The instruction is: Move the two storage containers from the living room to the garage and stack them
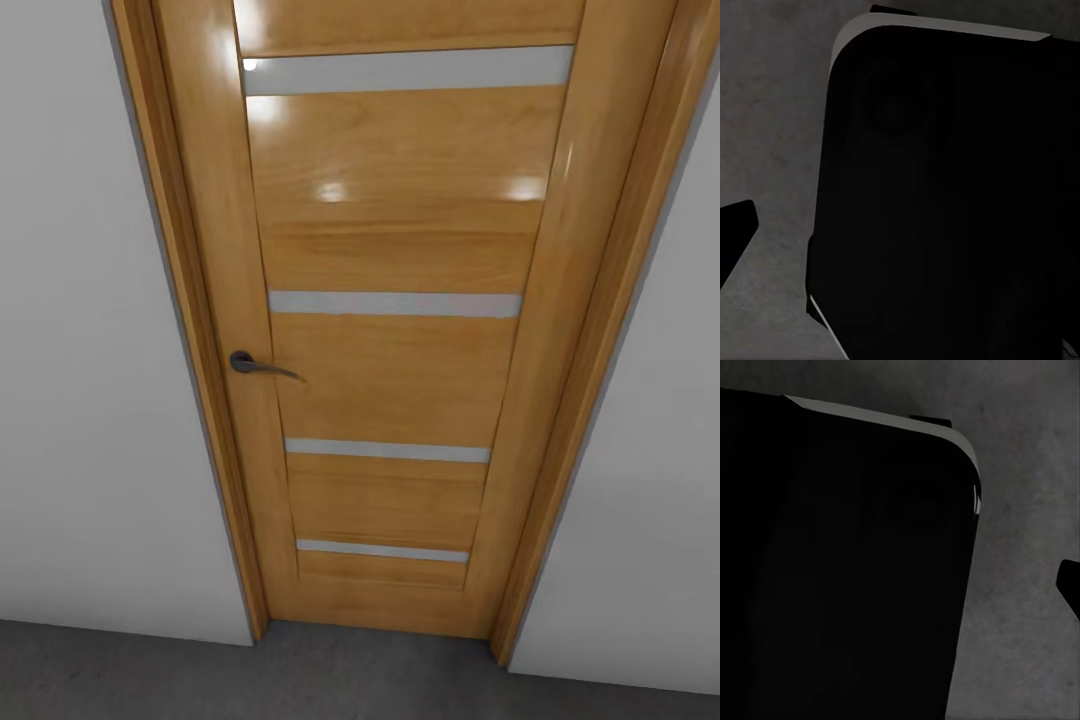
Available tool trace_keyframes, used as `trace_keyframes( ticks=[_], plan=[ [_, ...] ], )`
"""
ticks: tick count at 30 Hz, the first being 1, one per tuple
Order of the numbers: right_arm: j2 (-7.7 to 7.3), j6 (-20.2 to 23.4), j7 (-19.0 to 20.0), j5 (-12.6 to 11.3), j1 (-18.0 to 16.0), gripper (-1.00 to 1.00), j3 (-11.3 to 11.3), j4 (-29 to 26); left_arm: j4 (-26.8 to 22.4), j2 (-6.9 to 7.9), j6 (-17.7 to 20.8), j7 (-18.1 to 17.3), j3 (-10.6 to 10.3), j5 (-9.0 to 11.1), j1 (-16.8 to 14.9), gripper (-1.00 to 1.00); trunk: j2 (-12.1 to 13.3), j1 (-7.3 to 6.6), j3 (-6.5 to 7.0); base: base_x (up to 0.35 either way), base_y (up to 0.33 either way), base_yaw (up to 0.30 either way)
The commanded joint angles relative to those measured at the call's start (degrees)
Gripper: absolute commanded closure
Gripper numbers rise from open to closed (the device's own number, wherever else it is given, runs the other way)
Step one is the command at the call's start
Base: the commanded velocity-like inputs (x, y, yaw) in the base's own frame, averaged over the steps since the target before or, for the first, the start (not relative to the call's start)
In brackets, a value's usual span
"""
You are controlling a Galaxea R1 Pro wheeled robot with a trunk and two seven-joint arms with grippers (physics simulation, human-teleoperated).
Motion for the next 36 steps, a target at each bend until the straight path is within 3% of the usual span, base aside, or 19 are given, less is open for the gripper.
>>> trace_keyframes(
  ticks=[1, 6, 11, 15, 18, 21, 24, 28, 32, 36],
  plan=[
    [-0.04, -0.1, 0.0, 0.5, 0.0, -1.0, 0.0, 0.0, 0.0, -0.02, -0.1, 0.0, 0.0, 0.4, 0.0, -1.0, 0.0, 0.0, -0.05, 0.003, 0.0, 0.0],
    [0.12, 0.2, 0.3, 0.7, 0.0, -1.0, -0.1, -3.3, 0.0, -0.05, -0.1, 0.0, 0.0, 0.4, 0.0, -1.0, 0.0, 0.0, -0.05, 0.001, 0.0, 0.0],
    [0.57, 2.2, 0.5, 0.7, 0.0, -1.0, -0.1, -13.0, 0.0, -0.06, -0.1, 0.0, 0.0, 0.4, 0.0, -1.0, 0.0, 0.0, -0.05, 0.0, 0.0, 0.0],
    [0.83, 8.2, 0.5, 0.6, -0.1, -1.0, 0.0, -22.9, 0.0, -0.06, -0.1, 0.0, 0.0, 0.4, 0.0, -1.0, 0.0, 0.0, -0.05, 0.0, 0.0, 0.0],
    [1.91, 14.6, 0.5, 0.5, -0.2, -1.0, 0.0, -31.0, 0.0, -0.06, -0.1, 0.0, 0.0, 0.4, 0.0, -1.0, 0.0, 0.0, -0.05, 0.0, 0.0, 0.0],
    [3.98, 23.7, 0.2, 0.5, -1.2, -1.0, 0.0, -40.4, 0.0, -0.06, -0.1, 0.0, 0.0, 0.4, 0.0, -1.0, 0.0, 0.0, -0.05, 0.0, 0.0, 0.0],
    [6.25, 33.1, 0.2, 0.5, -5.9, -1.0, 0.0, -46.0, 0.0, -0.06, -0.1, 0.0, 0.0, 0.4, 0.0, -1.0, 0.0, 0.0, -0.05, 0.0, 0.0, 0.0],
    [8.04, 40.6, 0.3, 0.5, -12.8, -1.0, 0.0, -48.4, 0.0, -0.06, -0.1, 0.0, 0.0, 0.4, 0.0, -1.0, 0.0, 0.0, -0.05, 0.0, 0.0, 0.0],
    [9.67, 45.2, 0.3, 0.5, -19.4, -1.0, 0.0, -49.2, 0.0, -0.13, -0.1, 0.0, 0.0, 0.4, 0.0, -1.0, 0.0, 0.0, -0.05, 0.0, 0.0, 0.0],
    [10.14, 47.8, 0.3, 0.3, -26.0, -1.0, 0.0, -49.5, -0.1, -0.15, -0.1, 0.0, 0.0, 0.3, 0.0, -1.0, 0.0, 0.0, -0.05, 0.0, 0.0, 0.0]
  ],
)
